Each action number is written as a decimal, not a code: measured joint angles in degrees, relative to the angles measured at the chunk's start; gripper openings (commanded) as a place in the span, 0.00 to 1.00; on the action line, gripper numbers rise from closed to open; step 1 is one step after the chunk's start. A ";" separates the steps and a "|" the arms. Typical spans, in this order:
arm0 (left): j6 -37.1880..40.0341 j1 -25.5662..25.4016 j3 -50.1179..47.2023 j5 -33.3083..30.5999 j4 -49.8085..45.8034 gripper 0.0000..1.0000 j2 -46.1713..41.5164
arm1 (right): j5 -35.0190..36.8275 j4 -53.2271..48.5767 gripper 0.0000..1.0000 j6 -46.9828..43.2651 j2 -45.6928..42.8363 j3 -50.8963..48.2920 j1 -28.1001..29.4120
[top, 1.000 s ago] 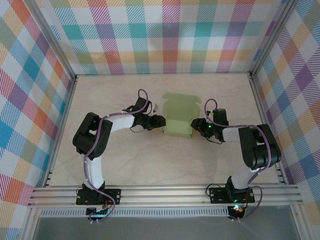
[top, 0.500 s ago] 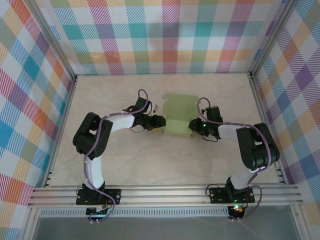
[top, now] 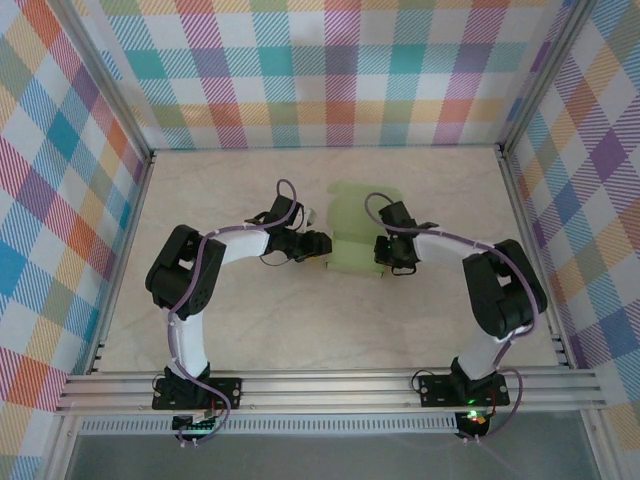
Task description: Fold the paper box
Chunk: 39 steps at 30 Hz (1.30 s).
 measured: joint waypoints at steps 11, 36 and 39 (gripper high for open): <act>0.00 0.00 -0.92 1.09 1.22 0.50 0.00 | 16.79 -18.67 0.04 6.10 10.73 15.15 7.13; 0.00 -0.09 -1.57 2.49 2.71 0.51 -0.02 | 23.87 -23.80 0.34 6.40 9.77 14.58 9.09; 0.02 -0.09 -1.57 2.36 2.10 0.51 -0.02 | 22.82 -22.27 0.39 5.44 7.28 13.86 8.94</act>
